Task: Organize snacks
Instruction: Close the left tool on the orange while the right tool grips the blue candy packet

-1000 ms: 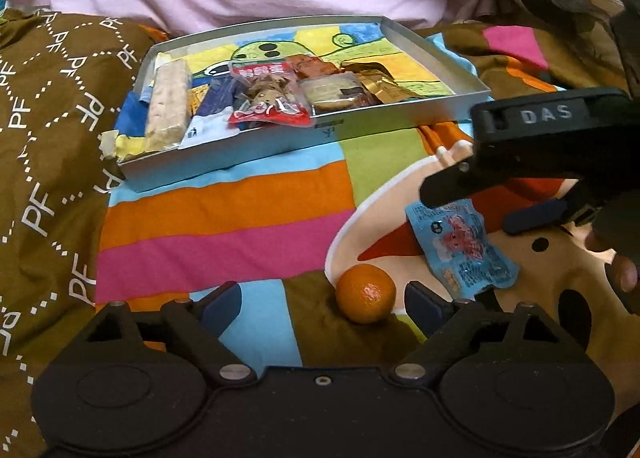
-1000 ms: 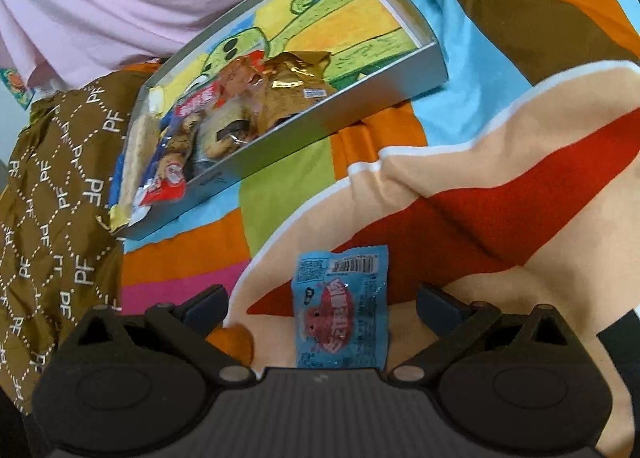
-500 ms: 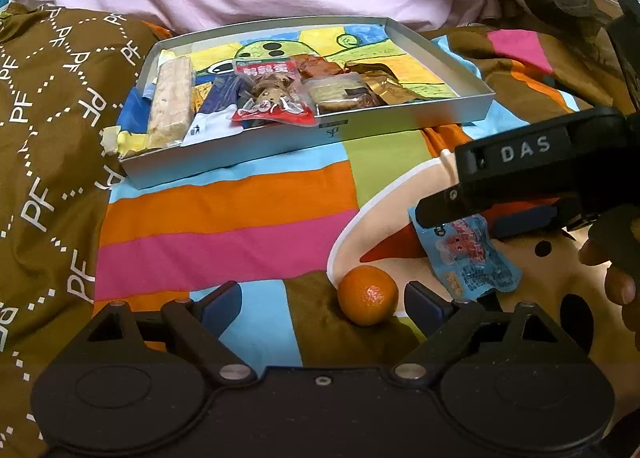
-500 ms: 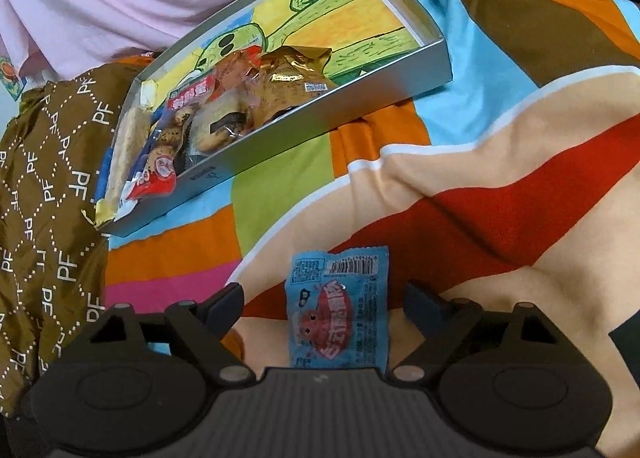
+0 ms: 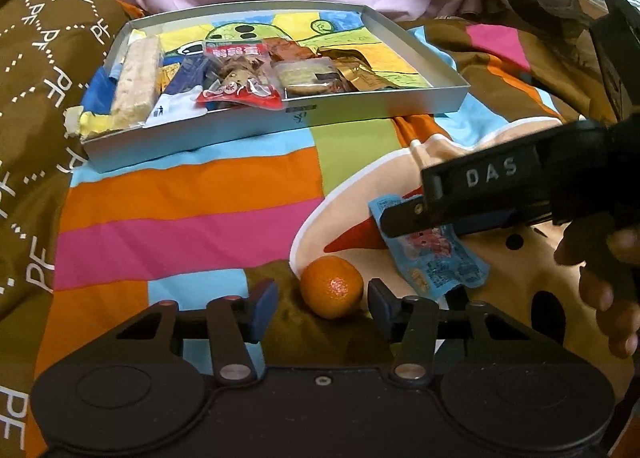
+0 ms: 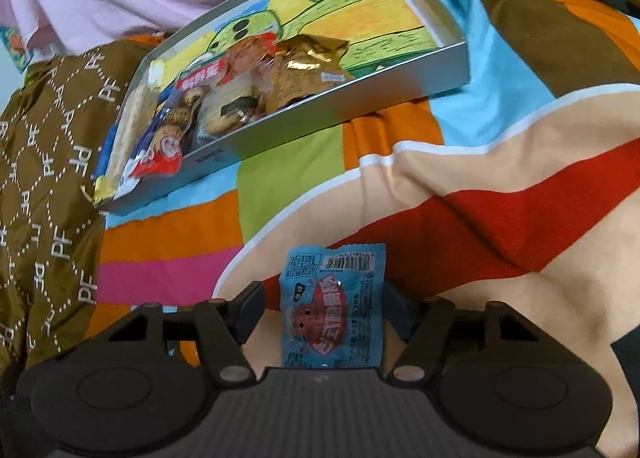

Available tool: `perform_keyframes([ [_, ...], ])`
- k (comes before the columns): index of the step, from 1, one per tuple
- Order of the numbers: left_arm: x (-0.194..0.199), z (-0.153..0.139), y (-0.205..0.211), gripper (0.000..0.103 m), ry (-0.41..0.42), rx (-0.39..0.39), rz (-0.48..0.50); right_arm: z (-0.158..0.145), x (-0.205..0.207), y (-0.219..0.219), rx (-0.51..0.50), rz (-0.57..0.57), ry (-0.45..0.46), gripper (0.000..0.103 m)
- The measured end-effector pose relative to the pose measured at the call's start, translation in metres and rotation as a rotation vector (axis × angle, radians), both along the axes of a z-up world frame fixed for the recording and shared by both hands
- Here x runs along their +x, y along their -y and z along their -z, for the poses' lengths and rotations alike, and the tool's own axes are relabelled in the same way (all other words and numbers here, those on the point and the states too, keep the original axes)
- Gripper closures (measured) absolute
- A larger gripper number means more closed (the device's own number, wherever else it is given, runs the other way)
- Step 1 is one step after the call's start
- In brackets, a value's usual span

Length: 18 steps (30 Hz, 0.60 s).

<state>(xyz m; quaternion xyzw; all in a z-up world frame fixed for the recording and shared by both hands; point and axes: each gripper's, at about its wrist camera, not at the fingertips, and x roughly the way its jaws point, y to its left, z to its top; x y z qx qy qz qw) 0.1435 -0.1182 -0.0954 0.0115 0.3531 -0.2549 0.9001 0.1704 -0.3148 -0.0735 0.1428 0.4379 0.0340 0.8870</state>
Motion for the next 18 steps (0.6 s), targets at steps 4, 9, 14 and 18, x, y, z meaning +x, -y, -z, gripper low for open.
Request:
perform_keyframes([
  [4,0.001,0.002,-0.001,0.057,-0.005,-0.002,-0.006,0.001,0.001,-0.007,-0.050,-0.035,-0.001,0.030],
  [9,0.001,0.001,-0.002,0.057,0.001,0.025,-0.041,0.001,0.000,-0.016,-0.135,-0.087,-0.006,0.032],
  [14,0.003,0.002,-0.004,0.057,0.006,0.046,-0.065,0.004,-0.001,-0.032,-0.251,-0.154,-0.002,0.032],
  [18,0.004,0.002,-0.006,0.055,0.010,0.050,-0.077,0.005,-0.001,-0.039,-0.303,-0.176,0.001,0.032],
])
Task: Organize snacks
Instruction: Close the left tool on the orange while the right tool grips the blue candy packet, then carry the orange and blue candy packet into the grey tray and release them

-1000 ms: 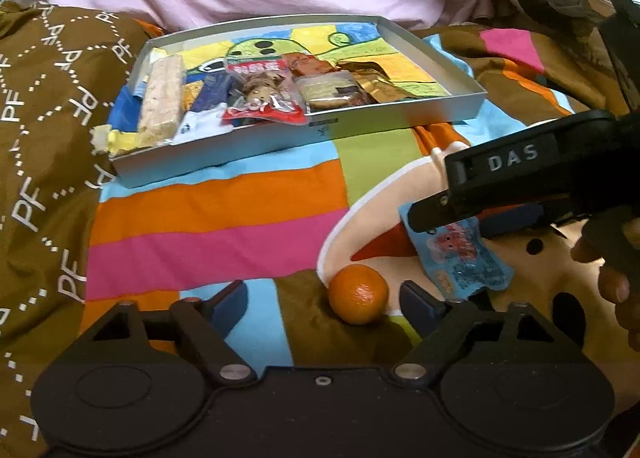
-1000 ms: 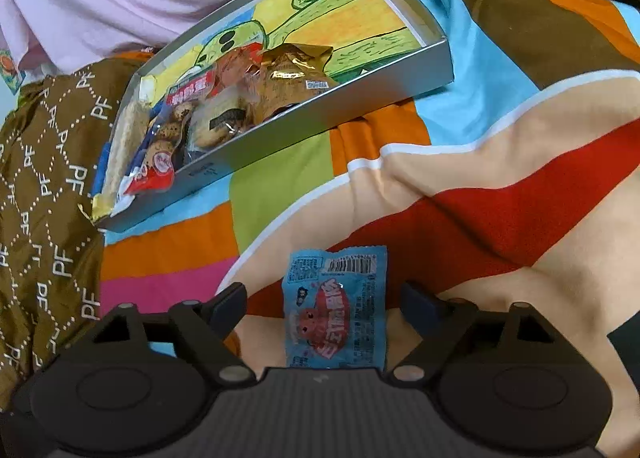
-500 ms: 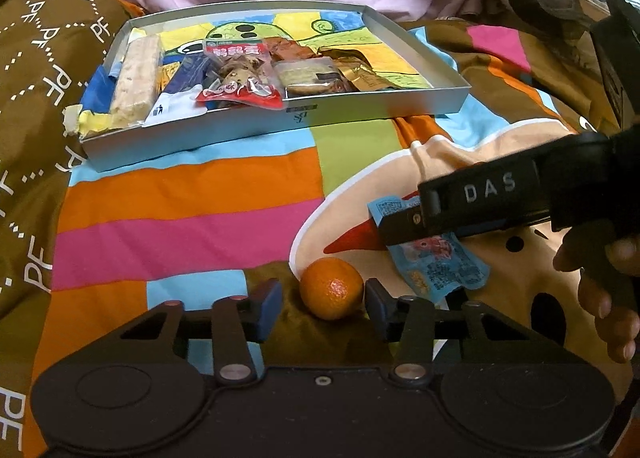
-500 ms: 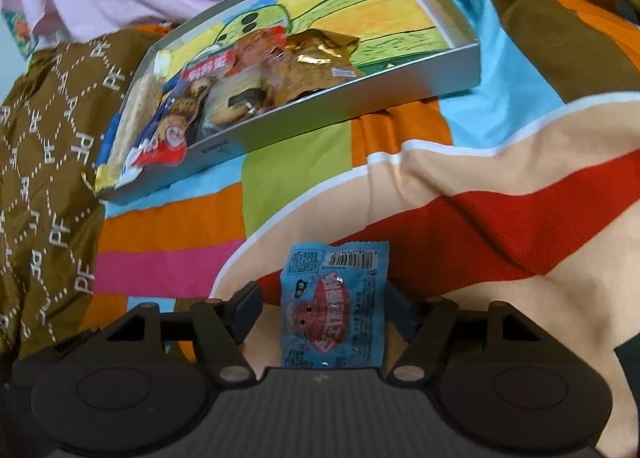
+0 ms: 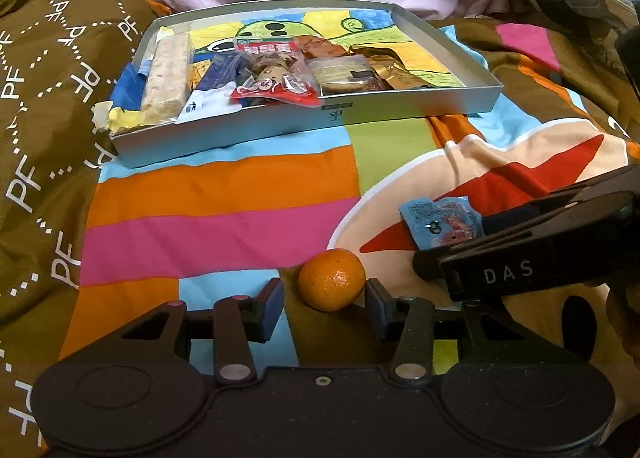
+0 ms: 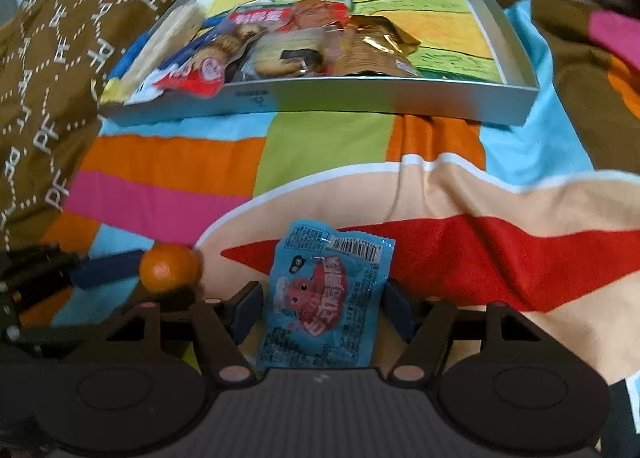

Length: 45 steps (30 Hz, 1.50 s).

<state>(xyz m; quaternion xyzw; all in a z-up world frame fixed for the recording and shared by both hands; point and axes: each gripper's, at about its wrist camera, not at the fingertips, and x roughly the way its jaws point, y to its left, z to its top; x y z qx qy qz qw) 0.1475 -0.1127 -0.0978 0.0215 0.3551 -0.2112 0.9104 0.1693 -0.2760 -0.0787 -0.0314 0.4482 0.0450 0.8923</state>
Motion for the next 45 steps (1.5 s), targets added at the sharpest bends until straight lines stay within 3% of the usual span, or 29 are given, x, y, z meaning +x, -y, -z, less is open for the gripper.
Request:
perform_keyframes([
  [6,0.001,0.000,-0.002,0.053,0.002,-0.004,-0.010,0.000,0.000,0.000,-0.004,-0.001,-0.004,0.035],
  [13,0.002,0.000,-0.005,0.065,0.001,-0.017,-0.023,0.000,-0.001,-0.001,-0.017,-0.011,-0.012,0.039],
  [29,0.004,0.002,-0.008,0.066,0.013,-0.016,-0.048,0.002,-0.001,-0.002,-0.036,-0.029,-0.010,0.038],
  [40,-0.002,0.000,-0.007,0.067,0.070,0.009,-0.065,-0.002,-0.013,-0.027,-0.216,-0.101,0.023,0.041],
  [45,-0.003,-0.006,-0.011,0.067,0.099,-0.012,-0.094,0.004,-0.020,-0.045,-0.410,-0.169,0.082,0.041],
])
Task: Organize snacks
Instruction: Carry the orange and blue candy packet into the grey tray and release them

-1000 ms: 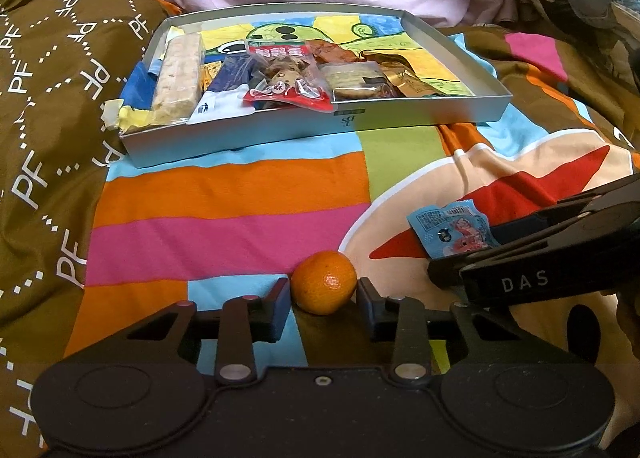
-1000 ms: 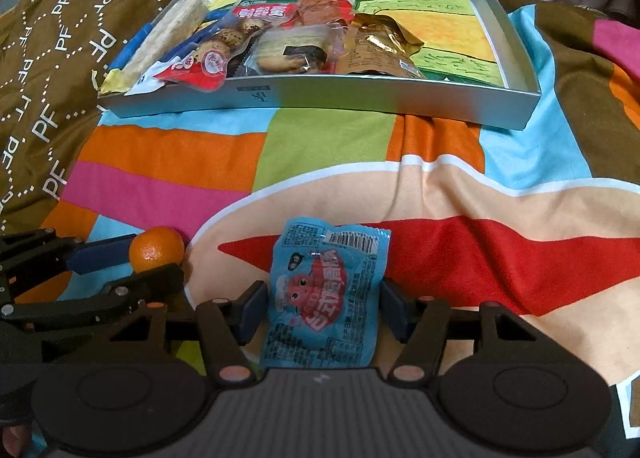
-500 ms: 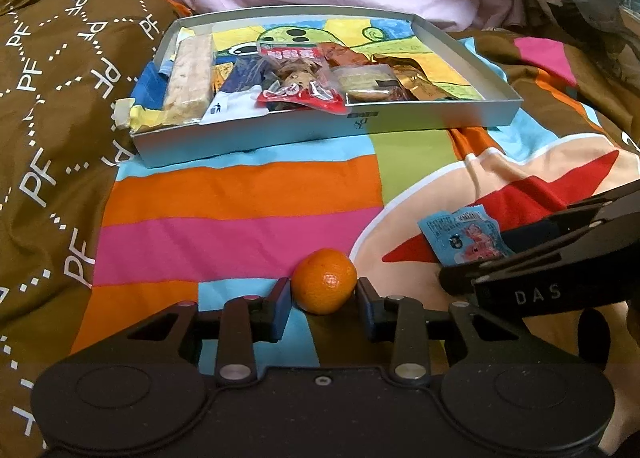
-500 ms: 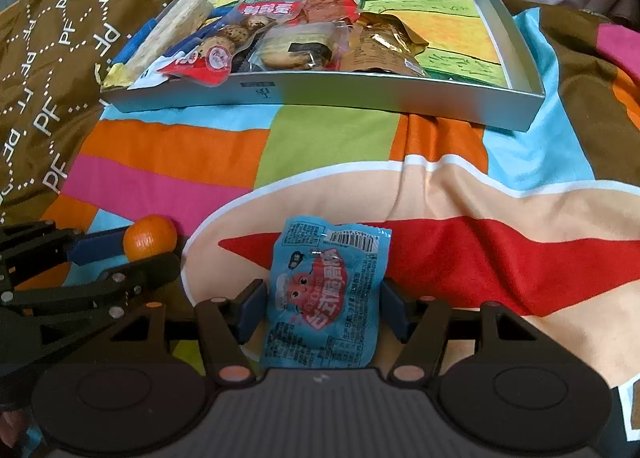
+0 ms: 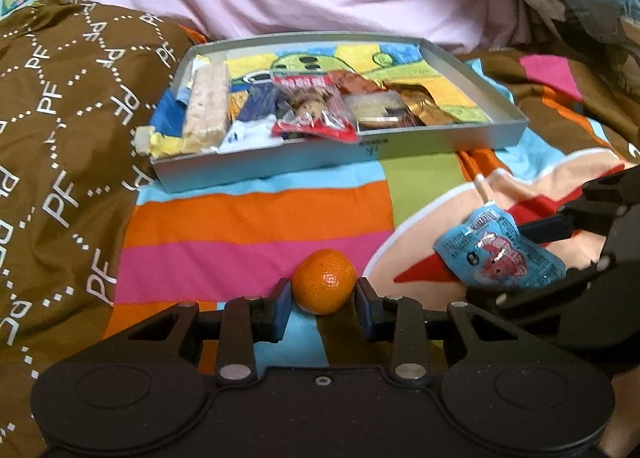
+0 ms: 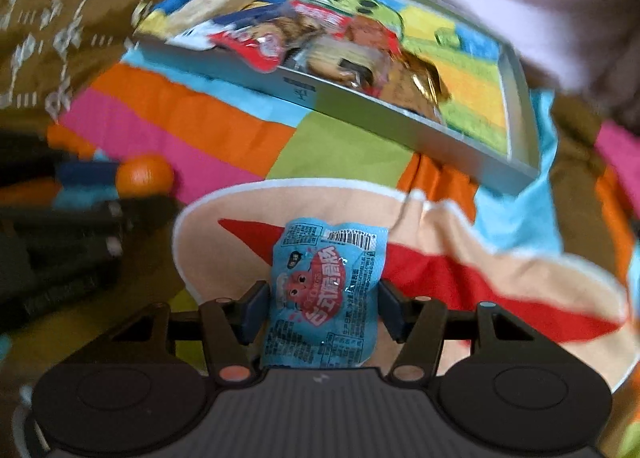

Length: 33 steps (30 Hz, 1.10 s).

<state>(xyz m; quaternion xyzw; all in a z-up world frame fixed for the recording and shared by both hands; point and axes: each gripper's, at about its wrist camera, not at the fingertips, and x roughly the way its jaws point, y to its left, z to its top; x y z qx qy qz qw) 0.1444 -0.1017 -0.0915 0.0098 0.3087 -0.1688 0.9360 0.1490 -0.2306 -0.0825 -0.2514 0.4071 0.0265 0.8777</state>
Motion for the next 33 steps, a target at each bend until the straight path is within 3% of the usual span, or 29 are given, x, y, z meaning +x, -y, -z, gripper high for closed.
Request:
perform_keyframes([
  [7,-0.002,-0.015,-0.007,0.067,0.045,-0.053,-0.046,0.009,-0.008,-0.016,-0.219,-0.083,0.098,0.042],
  [9,-0.002,-0.021,-0.009,0.067,0.050,-0.084,-0.062,0.007,-0.006,-0.014,-0.229,-0.082,0.120,0.042],
  [19,-0.001,-0.061,-0.007,0.067,0.139,-0.175,-0.074,-0.034,-0.006,-0.003,-0.159,-0.038,0.311,0.042],
  [29,0.068,-0.093,0.034,0.067,0.120,-0.153,-0.055,-0.060,0.025,0.040,0.011,0.083,0.540,0.042],
  [33,0.102,-0.103,0.055,0.067,0.110,-0.147,-0.046,-0.065,0.043,0.051,0.063,0.109,0.586,0.041],
])
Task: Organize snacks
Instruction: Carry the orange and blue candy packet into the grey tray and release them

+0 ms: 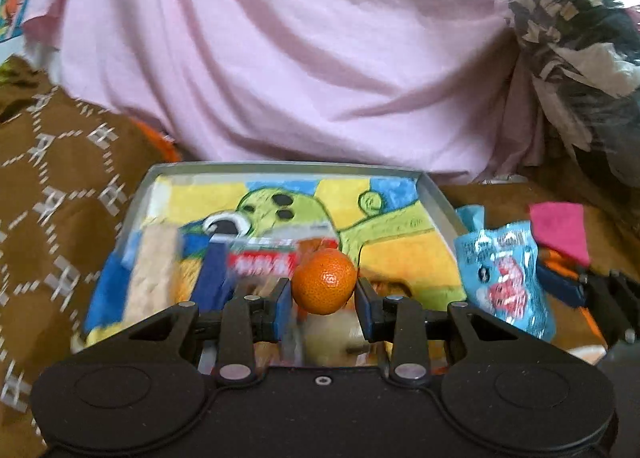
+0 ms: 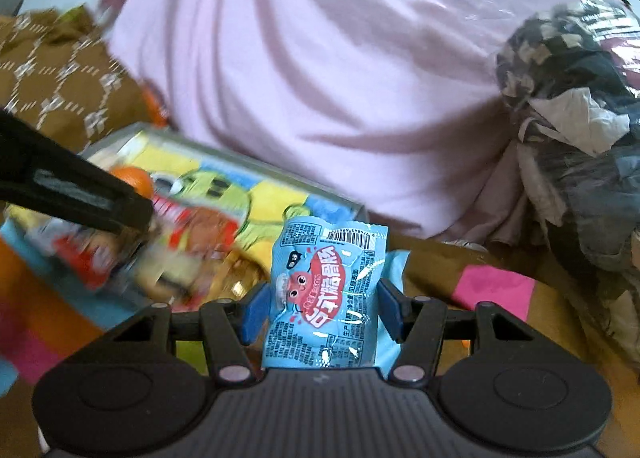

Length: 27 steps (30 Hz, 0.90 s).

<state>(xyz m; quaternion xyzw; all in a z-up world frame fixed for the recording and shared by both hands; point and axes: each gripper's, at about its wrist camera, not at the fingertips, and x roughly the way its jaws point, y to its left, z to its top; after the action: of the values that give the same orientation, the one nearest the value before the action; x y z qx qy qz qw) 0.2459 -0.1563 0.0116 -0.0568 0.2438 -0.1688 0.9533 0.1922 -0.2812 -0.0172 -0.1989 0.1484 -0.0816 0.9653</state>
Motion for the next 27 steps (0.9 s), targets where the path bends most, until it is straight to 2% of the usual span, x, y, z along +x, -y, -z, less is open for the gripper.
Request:
perform_keyframes([
  [10,0.059,0.003,0.029,0.067,-0.076,0.041,-0.001,0.008,0.033,0.029,0.155,0.013,-0.003,0.041],
  [17,0.067,0.016,0.044,0.067,-0.102,0.123,0.016,0.021,0.043,0.041,0.247,0.031,-0.046,0.041],
  [25,0.068,0.019,0.049,0.067,-0.105,0.147,0.023,0.026,0.049,0.045,0.301,0.041,-0.068,0.041],
  [27,0.068,0.019,0.050,0.067,-0.100,0.166,0.032,0.028,0.049,0.044,0.302,0.047,-0.074,0.046],
])
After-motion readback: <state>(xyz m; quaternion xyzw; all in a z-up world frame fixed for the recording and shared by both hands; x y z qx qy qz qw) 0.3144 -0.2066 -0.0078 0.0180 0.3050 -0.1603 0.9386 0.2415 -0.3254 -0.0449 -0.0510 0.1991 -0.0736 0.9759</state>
